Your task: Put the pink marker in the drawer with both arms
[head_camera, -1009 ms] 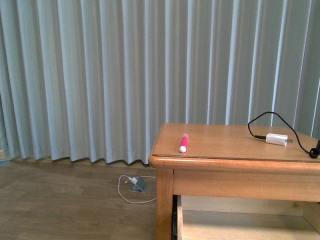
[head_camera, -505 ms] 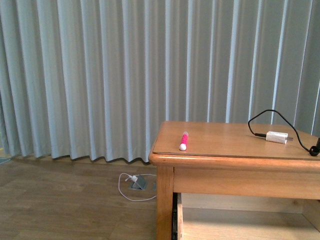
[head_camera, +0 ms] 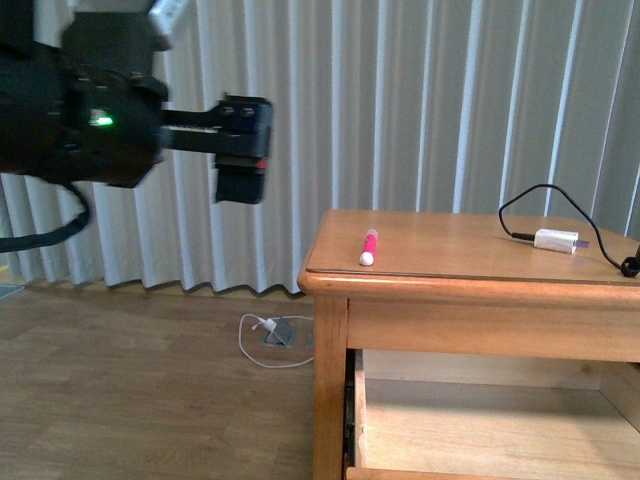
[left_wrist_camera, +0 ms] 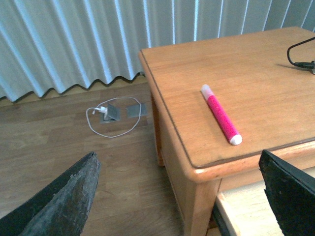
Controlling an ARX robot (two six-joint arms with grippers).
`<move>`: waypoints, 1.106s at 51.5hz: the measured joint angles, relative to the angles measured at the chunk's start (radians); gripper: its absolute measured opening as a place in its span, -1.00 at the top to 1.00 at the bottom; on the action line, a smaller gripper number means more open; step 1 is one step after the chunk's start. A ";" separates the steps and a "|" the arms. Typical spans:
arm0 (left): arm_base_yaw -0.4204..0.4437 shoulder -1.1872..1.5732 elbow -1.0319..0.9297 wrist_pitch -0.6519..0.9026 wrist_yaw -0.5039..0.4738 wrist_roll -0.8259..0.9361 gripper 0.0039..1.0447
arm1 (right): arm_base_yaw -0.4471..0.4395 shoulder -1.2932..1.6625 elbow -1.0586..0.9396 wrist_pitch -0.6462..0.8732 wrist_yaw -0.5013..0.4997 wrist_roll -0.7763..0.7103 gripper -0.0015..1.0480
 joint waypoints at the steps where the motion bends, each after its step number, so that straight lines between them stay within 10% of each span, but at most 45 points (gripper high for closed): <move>1: -0.008 0.024 0.027 -0.008 0.000 0.000 -0.89 | 0.000 0.000 0.000 0.000 0.000 0.000 -0.84; 27: -0.105 0.531 0.591 -0.179 -0.056 -0.015 -0.89 | 0.000 0.000 0.000 0.000 0.000 0.000 -0.84; 57: -0.127 0.668 0.763 -0.340 -0.089 -0.045 -0.76 | 0.000 0.000 0.000 0.000 0.000 0.000 -0.84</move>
